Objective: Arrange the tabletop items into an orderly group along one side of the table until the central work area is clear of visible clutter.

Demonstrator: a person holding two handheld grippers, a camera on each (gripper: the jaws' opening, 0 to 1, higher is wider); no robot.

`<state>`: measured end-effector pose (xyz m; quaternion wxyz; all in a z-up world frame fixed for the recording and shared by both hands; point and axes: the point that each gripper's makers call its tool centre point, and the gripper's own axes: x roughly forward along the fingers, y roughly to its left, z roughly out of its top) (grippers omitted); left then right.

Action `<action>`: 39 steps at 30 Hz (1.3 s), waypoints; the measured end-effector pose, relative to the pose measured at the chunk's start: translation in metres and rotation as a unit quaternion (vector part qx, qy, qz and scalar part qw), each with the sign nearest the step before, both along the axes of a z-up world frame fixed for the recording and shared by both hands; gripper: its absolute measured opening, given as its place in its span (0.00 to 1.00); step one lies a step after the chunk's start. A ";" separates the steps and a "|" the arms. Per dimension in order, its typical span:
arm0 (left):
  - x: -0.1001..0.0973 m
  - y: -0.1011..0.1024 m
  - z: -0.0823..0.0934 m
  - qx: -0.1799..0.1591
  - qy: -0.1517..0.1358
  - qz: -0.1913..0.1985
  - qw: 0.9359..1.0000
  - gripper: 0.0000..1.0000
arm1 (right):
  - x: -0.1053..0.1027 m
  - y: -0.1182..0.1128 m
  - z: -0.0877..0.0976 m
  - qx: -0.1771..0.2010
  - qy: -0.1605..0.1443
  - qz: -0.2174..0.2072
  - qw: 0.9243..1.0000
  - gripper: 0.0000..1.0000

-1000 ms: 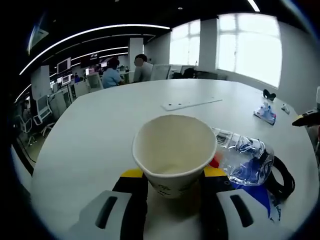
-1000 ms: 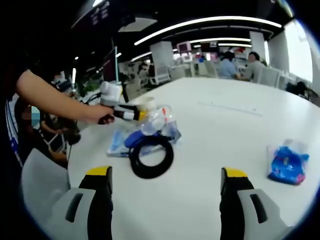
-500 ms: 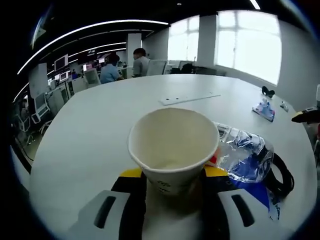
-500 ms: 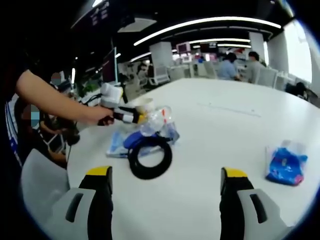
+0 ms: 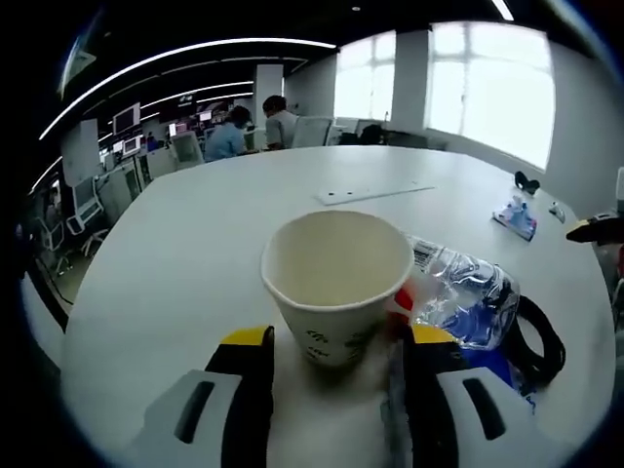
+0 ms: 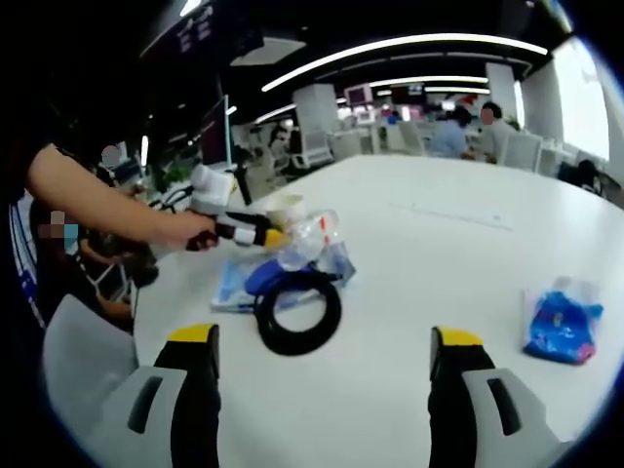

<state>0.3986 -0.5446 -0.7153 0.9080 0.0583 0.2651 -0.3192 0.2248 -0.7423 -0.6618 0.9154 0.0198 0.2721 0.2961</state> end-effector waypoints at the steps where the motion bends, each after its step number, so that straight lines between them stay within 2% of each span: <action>1: -0.002 0.000 0.000 0.001 0.000 -0.002 1.000 0.52 | 0.000 0.001 0.000 0.000 0.000 0.002 1.000 0.87; 14: -0.016 0.011 0.004 -0.011 0.010 0.007 1.000 0.51 | 0.001 0.010 0.006 0.001 -0.005 0.018 1.000 0.83; 17: -0.020 0.008 0.005 -0.008 0.009 -0.002 1.000 0.50 | 0.001 0.012 0.006 0.003 -0.005 0.019 1.000 0.81; 22: -0.028 0.004 0.009 0.001 0.005 -0.021 1.000 0.50 | 0.003 0.012 0.010 -0.012 -0.018 0.018 1.000 0.74; 30: -0.036 0.004 0.016 0.002 -0.003 -0.031 1.000 0.50 | 0.004 0.017 0.019 -0.030 -0.033 0.028 0.999 0.69; 39: -0.044 0.007 0.022 -0.003 -0.009 -0.025 1.000 0.49 | 0.003 0.014 0.028 -0.054 -0.044 0.034 0.997 0.65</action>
